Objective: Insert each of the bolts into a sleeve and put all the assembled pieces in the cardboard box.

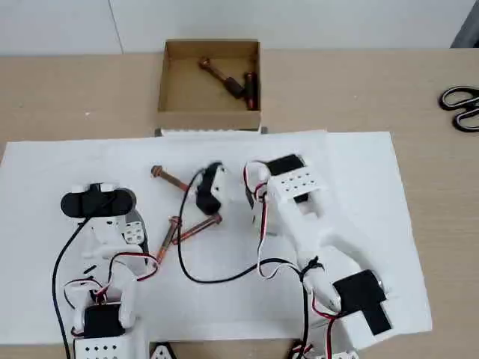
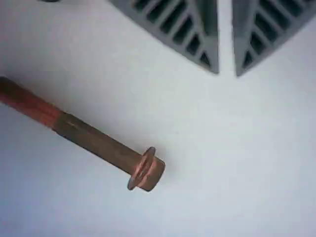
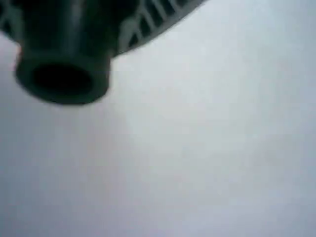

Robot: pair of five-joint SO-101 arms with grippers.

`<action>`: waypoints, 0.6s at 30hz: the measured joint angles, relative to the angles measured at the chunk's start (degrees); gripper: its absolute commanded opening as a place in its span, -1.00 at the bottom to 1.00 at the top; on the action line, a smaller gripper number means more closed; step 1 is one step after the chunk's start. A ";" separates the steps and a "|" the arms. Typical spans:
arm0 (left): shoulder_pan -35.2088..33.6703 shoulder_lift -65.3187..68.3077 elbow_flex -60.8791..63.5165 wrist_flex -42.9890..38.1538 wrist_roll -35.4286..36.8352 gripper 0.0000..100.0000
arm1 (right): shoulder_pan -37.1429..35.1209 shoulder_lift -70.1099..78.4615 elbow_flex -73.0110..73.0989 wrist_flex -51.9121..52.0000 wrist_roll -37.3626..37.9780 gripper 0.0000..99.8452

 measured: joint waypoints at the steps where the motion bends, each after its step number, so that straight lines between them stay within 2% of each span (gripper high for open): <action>1: 0.44 0.00 0.00 0.00 0.79 -0.98 | 0.44 -0.62 -1.49 1.49 -1.49 -0.97; 8: 2.73 0.00 0.00 1.58 0.18 -0.98 | 5.63 -7.38 -13.19 13.98 -12.13 -0.97; 12: 1.76 0.00 0.00 1.67 -6.33 -0.98 | 11.87 -10.90 -16.70 19.52 -16.26 -0.97; 18: -1.41 0.00 -2.46 2.90 -7.74 -0.98 | 22.51 -14.95 -16.97 23.38 -22.15 -0.97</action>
